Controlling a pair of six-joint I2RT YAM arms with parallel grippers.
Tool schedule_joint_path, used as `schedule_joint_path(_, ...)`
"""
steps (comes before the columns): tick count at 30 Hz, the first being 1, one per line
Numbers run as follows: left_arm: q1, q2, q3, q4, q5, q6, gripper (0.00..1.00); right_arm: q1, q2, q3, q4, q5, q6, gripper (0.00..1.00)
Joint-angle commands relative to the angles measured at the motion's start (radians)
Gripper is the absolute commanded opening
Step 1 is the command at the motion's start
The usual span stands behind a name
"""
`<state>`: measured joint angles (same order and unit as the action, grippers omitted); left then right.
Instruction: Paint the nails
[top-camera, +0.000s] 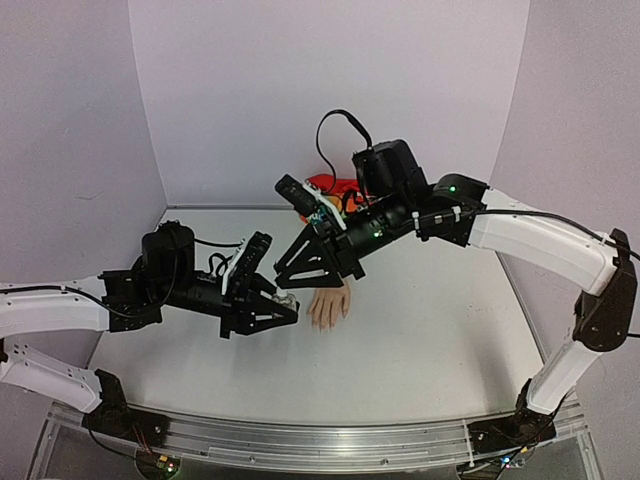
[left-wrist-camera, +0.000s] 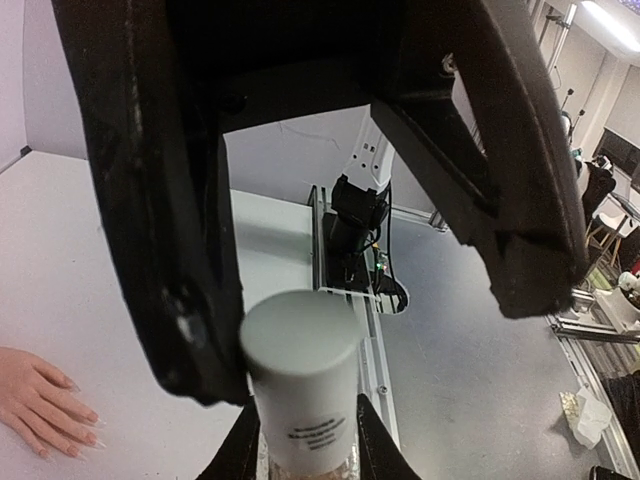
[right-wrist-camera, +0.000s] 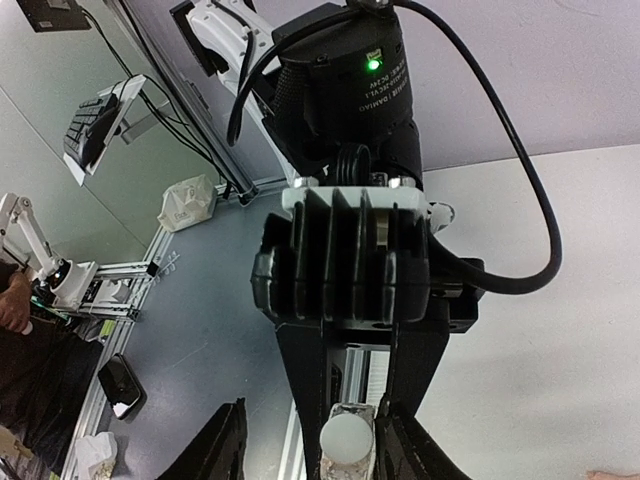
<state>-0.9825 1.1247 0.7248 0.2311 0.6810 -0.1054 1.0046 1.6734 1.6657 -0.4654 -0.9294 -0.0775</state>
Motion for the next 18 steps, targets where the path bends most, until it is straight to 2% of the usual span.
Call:
schedule_joint_path(1, 0.005, 0.006, 0.071, -0.018, 0.035, 0.017, 0.00, 0.004, 0.025, 0.051, 0.017, -0.035, 0.004, 0.38)
schedule_joint_path(5, 0.004, -0.002, 0.075, -0.035, 0.029, 0.025, 0.00, 0.004, 0.036, 0.055, 0.015, -0.065, 0.006, 0.30)
schedule_joint_path(8, 0.006, -0.006, 0.078, -0.043, 0.028, 0.030, 0.00, 0.004, 0.045, 0.056, 0.014, -0.073, 0.008, 0.27)
schedule_joint_path(11, 0.005, -0.005, 0.083, -0.048, 0.026, 0.034, 0.00, 0.004, 0.054, 0.062, 0.014, -0.078, 0.012, 0.17)
schedule_joint_path(15, 0.005, -0.013, 0.088, -0.057, 0.004, 0.038, 0.00, 0.004, 0.064, 0.056, 0.014, -0.078, 0.015, 0.00)
schedule_joint_path(18, 0.006, -0.045, 0.076, -0.058, -0.058, 0.046, 0.00, 0.001, 0.075, 0.038, 0.016, -0.086, 0.016, 0.00)
